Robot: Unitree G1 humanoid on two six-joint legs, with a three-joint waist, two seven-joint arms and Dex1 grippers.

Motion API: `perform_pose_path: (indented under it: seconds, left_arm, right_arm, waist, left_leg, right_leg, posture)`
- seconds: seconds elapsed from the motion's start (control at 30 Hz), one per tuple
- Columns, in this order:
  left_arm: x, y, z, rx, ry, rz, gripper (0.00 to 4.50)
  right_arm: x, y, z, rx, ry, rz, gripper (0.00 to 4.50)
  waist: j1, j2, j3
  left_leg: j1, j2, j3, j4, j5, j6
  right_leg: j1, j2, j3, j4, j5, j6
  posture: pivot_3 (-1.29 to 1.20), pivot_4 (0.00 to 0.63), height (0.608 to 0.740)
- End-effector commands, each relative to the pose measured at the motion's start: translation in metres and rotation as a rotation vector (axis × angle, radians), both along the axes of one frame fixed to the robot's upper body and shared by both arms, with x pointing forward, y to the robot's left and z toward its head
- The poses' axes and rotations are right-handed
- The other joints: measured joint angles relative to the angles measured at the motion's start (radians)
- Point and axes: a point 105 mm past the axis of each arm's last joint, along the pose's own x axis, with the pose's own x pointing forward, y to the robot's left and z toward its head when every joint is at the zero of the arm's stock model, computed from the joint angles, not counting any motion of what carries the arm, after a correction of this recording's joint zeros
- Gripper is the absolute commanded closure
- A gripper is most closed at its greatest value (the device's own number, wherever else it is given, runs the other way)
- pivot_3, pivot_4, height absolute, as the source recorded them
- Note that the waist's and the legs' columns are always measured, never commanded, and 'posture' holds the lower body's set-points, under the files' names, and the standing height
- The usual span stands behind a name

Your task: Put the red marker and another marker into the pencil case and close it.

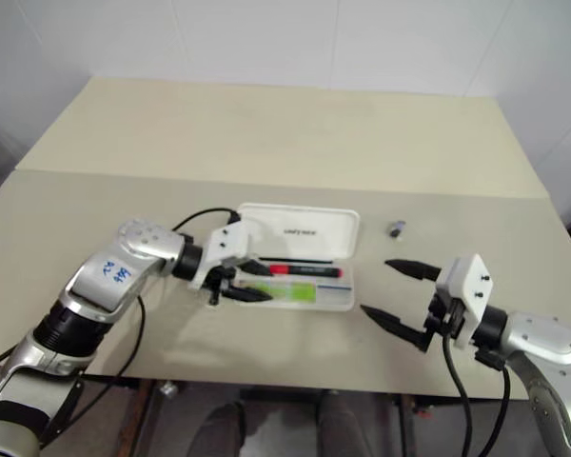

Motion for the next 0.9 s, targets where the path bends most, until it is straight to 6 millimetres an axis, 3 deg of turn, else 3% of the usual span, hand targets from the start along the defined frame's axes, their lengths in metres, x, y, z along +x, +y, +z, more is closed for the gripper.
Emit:
perform_pose_path:
  seconds: [0.03, 0.1, 0.33, 0.53, 0.67, 0.77, 0.9]
  left_arm:
    - [-0.001, -0.001, 0.006, -0.022, -0.017, -0.008, 0.67]
    - [0.0, -0.001, 0.007, -0.024, -0.019, -0.005, 0.01]
    - [0.002, 0.002, 0.018, -0.076, -0.04, -0.011, 0.01]
    - [0.007, 0.017, 0.029, -0.108, -0.097, 0.012, 0.01]
    - [0.0, 0.02, 0.045, -0.199, -0.155, -0.069, 0.01]
    - [-0.016, 0.024, 0.053, -0.28, -0.154, -0.18, 0.01]
    - [-0.023, 0.029, 0.058, -0.332, -0.146, -0.214, 0.01]
  right_arm:
    - [-0.003, 0.003, 0.007, 0.008, -0.028, 0.011, 0.0]
    - [-0.001, 0.002, 0.006, 0.004, -0.028, 0.005, 0.0]
    - [0.024, -0.014, 0.007, -0.036, -0.072, -0.11, 0.0]
    - [0.075, -0.047, 0.005, -0.071, -0.123, -0.36, 0.0]
    - [0.11, -0.067, -0.005, -0.071, -0.125, -0.547, 0.0]
    - [0.131, -0.068, -0.004, 0.018, -0.13, -0.616, 0.0]
    - [0.148, -0.067, -0.012, 0.062, -0.091, -0.675, 0.0]
  waist:
    - [0.0, 0.0, 0.0]
    - [0.0, 0.0, 0.0]
    - [-0.002, 0.0, 0.0]
    - [-0.017, 0.0, 0.0]
    - [-0.021, 0.0, 0.0]
    - [-0.025, 0.001, 0.0]
    - [-0.027, 0.002, 0.001]
  left_leg:
    - [0.0, 0.0, 0.0, 0.0, 0.0, 0.0]
    - [0.0, 0.0, 0.0, 0.0, 0.0, 0.0]
    - [0.0, 0.0, 0.0, 0.0, 0.0, 0.0]
    - [0.0, 0.0, 0.0, 0.0, 0.0, 0.0]
    - [0.0, 0.0, 0.0, -0.001, 0.0, 0.0]
    - [0.001, 0.0, 0.0, -0.003, 0.0, 0.0]
    - [0.001, 0.0, 0.0, -0.006, 0.0, 0.0]
  right_leg:
    - [0.0, 0.0, 0.0, 0.0, 0.0, 0.0]
    - [0.0, 0.0, 0.0, 0.0, 0.0, 0.0]
    - [0.001, 0.0, 0.0, -0.003, 0.002, 0.0]
    - [0.001, 0.0, 0.0, -0.005, 0.003, 0.0]
    - [0.001, 0.0, 0.0, -0.005, 0.003, 0.0]
    - [0.001, 0.0, 0.0, -0.005, 0.003, 0.0]
    - [0.0, 0.0, 0.0, -0.003, 0.006, 0.006]
  posture:
    - [0.0, 0.15, 0.74]
    - [0.0, 0.15, 0.74]
    - [0.0, 0.15, 0.74]
    - [0.0, 0.15, 0.74]
    - [0.0, 0.15, 0.74]
    - [0.0, 0.15, 0.74]
    - [0.0, 0.15, 0.74]
